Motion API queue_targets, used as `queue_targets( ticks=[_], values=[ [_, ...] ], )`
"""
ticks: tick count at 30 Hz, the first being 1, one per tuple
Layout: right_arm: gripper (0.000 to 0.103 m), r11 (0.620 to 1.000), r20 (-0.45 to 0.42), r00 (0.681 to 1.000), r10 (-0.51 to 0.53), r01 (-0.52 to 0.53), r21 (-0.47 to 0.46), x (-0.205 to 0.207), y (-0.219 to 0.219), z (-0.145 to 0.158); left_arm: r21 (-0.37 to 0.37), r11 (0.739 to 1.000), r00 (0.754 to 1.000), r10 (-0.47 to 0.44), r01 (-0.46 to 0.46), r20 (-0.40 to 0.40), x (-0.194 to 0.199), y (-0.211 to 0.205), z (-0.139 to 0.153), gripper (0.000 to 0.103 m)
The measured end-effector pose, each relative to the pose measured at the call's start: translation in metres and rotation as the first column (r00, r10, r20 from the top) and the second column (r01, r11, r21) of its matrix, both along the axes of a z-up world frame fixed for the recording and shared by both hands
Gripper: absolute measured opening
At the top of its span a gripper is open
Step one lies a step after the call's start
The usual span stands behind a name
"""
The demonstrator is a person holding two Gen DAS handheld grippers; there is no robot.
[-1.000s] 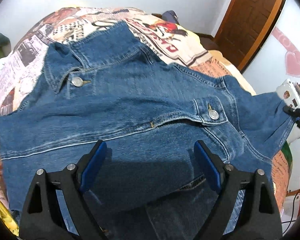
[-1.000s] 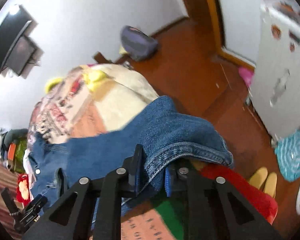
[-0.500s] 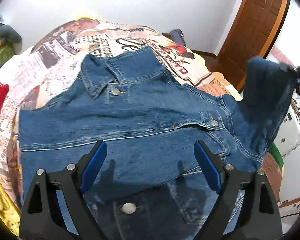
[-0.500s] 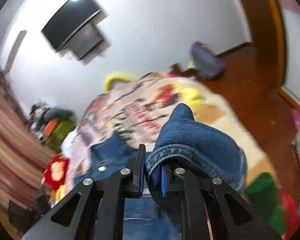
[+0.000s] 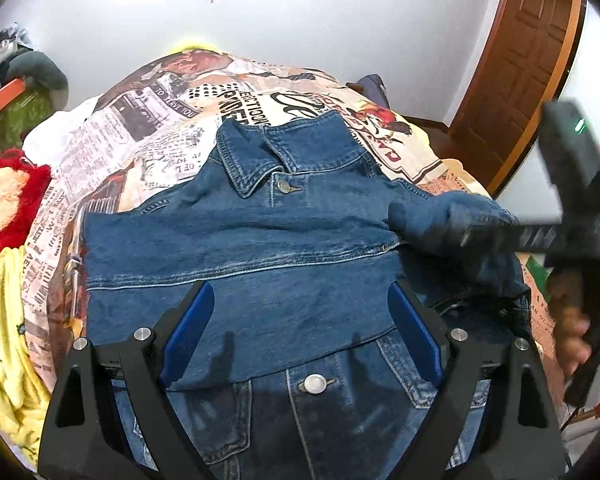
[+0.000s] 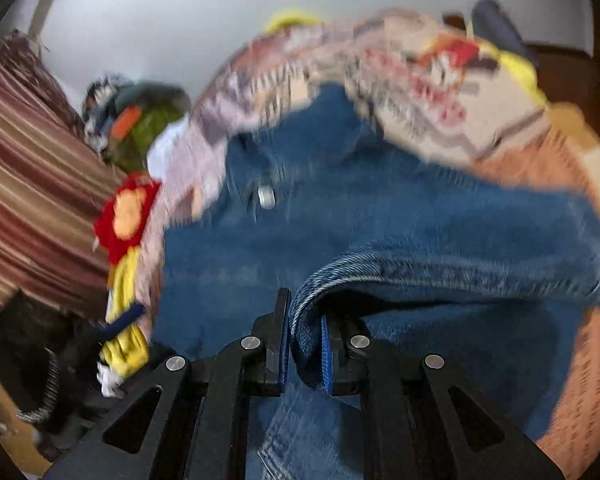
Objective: Fold large clothes
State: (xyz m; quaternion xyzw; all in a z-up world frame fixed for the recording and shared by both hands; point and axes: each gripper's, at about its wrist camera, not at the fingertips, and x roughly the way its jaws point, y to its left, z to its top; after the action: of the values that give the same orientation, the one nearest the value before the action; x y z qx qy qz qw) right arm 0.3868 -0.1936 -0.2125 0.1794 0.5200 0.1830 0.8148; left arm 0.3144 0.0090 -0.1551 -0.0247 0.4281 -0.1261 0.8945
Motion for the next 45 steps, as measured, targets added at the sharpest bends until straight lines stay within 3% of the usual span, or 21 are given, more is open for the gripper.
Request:
queue_targets(
  ticks=[7,14,17,25,30,36,38,40,43,45],
  values=[
    [0.011,0.995,-0.086,0.995,0.043,-0.05,-0.083,-0.016,0.01,-0.034,0.024,1.0,1.0,-0.016,0.016,-0.014,-0.005,-0.006,-0.005,0.089],
    [0.011,0.982,-0.126,0.984,0.129,-0.144,-0.119,-0.042,0.003,-0.022,0.064,0.996,0.998,-0.065,0.066,-0.007,-0.011,-0.026,-0.001,0.089],
    [0.011,0.981,-0.103,0.983,0.15,-0.161,-0.11,-0.053,-0.007,-0.012,0.08,0.993,0.996,-0.093,0.092,0.008,-0.011,-0.038,0.005,0.089],
    [0.011,0.986,0.079,0.997,0.003,0.01,-0.169,-0.069,-0.08,0.037,0.159,0.967,0.975,-0.211,0.198,0.068,0.002,-0.096,0.031,0.089],
    [0.011,0.947,0.179,0.981,-0.078,0.129,-0.294,-0.08,-0.128,0.053,0.197,0.939,0.955,-0.294,0.281,0.04,0.022,-0.145,0.024,0.09],
    [0.011,0.939,0.129,0.983,-0.131,0.165,-0.302,-0.087,-0.168,0.031,0.221,0.891,0.918,-0.387,0.398,-0.09,0.052,-0.204,-0.016,0.09],
    [0.011,0.941,0.101,0.983,-0.151,0.174,-0.291,-0.087,-0.176,0.02,0.246,0.885,0.918,-0.378,0.395,-0.117,0.058,-0.215,-0.029,0.09],
    [0.011,0.944,0.079,0.983,-0.164,0.179,-0.277,-0.085,-0.18,0.011,0.272,0.871,0.913,-0.384,0.408,-0.14,0.059,-0.225,-0.043,0.086],
    [0.011,0.951,0.049,0.983,-0.179,0.185,-0.247,-0.081,-0.18,-0.002,0.337,0.851,0.914,-0.393,0.402,-0.098,0.056,-0.23,-0.052,0.075],
    [0.011,0.953,0.036,0.982,-0.184,0.187,-0.24,-0.078,-0.18,-0.007,0.369,0.851,0.924,-0.376,0.374,-0.068,0.057,-0.226,-0.053,0.053]
  ],
)
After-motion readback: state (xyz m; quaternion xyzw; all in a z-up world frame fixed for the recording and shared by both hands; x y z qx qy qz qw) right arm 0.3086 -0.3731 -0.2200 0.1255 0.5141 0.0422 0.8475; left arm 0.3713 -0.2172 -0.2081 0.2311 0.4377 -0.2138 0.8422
